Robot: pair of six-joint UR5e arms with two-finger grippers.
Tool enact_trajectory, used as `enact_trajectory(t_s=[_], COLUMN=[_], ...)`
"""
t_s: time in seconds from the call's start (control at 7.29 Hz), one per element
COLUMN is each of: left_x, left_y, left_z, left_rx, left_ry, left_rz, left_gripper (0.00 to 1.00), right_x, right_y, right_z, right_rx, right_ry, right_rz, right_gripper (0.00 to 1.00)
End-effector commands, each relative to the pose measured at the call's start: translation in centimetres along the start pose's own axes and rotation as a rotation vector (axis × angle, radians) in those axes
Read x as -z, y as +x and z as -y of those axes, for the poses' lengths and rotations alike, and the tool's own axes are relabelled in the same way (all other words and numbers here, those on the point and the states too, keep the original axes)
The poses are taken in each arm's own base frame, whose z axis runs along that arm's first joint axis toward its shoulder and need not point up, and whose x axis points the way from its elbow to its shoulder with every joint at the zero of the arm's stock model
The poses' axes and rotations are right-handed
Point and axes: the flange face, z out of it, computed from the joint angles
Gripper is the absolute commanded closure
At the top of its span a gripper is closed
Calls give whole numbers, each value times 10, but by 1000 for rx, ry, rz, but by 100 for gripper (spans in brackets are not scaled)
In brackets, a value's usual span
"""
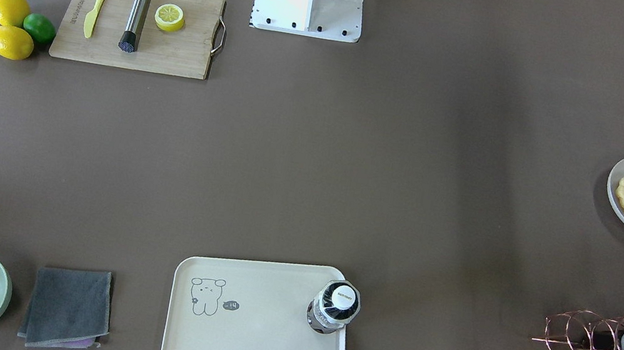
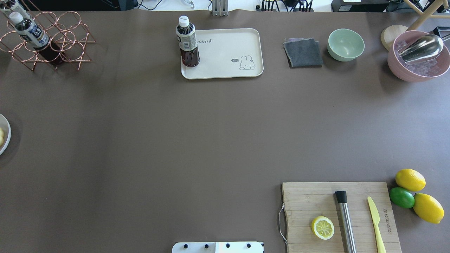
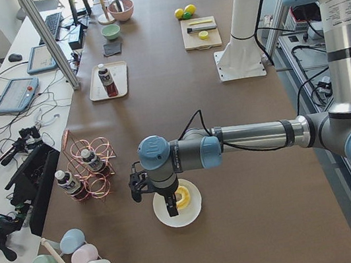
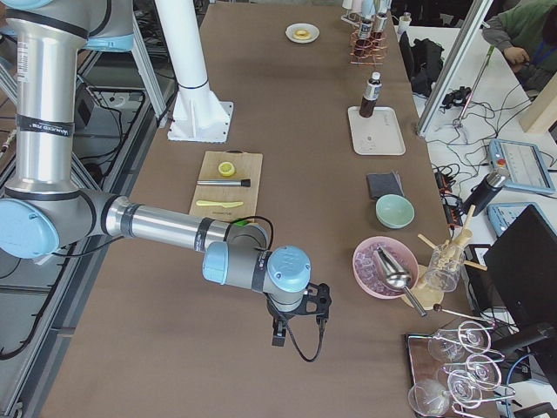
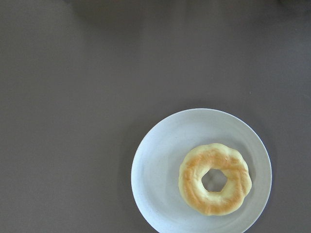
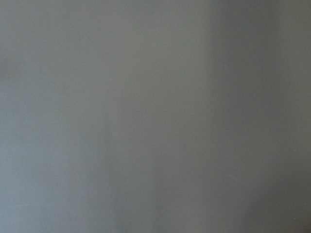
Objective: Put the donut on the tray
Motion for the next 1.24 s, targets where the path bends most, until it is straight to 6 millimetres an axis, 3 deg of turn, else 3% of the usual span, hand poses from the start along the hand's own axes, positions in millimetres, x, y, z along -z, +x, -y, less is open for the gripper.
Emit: enact_trajectory(t_s=[0.0, 0.27, 0.55, 0.82, 1.1], left_x=[3, 8, -5, -4, -4], left_y=[3, 1, -10, -13, -13], left_z=[-1, 1, -14, -28, -21], left_rx=[-5, -30, -17, -62, -112], left_ry=[6, 37, 15, 73, 138], left_rz=[3, 68, 82, 65, 58], left_gripper=[2, 2, 2, 2, 2], right_x=[-1, -2, -2, -2, -2], right_y=[1, 2, 2, 2, 2], right_z=[-2, -4, -4, -4, -5], right_rx=[-2, -5, -5, -5, -6], right_ry=[-2, -3, -3, -3, -4], right_rz=[0, 0, 0, 0, 1], right_gripper=[0, 0, 0, 0, 0])
